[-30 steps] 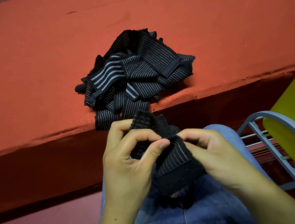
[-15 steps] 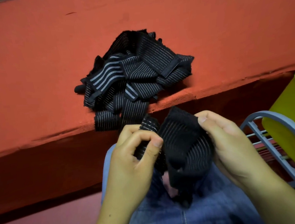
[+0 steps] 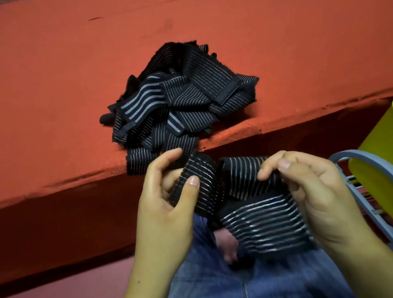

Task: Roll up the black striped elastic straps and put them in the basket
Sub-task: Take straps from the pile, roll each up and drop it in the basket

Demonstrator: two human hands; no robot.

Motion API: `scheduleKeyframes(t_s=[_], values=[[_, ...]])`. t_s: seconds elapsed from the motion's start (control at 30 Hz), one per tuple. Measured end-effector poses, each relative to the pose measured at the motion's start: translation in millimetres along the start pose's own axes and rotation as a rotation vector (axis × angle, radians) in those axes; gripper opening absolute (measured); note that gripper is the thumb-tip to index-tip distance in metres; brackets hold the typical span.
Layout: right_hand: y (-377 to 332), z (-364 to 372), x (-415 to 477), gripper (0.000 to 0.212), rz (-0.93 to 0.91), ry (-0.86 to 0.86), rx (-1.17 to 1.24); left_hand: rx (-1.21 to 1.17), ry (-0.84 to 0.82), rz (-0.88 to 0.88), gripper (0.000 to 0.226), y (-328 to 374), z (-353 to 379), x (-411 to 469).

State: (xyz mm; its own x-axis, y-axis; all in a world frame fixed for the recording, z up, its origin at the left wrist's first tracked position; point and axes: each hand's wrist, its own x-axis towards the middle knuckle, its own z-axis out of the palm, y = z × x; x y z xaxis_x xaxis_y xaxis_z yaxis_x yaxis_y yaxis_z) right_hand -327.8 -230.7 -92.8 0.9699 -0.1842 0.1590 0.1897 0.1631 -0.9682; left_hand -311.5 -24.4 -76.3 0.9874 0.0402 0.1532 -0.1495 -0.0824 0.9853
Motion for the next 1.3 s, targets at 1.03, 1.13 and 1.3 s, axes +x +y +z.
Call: scheduleKeyframes(t_s=[1.03, 1.13, 1.3], values=[[1, 6, 10, 0.065, -0.092, -0.017, 0.018, -0.263, -0.132, -0.156, 0.034, 10, -6, -2], [-2, 13, 5, 0.072, -0.079, -0.057, 0.034, -0.287, -0.174, -0.226, 0.045, 11, 0, -1], [-5, 22, -2, 0.076, -0.066, -0.169, 0.08, -0.31, -0.265, -0.246, 0.035, 12, 10, -4]])
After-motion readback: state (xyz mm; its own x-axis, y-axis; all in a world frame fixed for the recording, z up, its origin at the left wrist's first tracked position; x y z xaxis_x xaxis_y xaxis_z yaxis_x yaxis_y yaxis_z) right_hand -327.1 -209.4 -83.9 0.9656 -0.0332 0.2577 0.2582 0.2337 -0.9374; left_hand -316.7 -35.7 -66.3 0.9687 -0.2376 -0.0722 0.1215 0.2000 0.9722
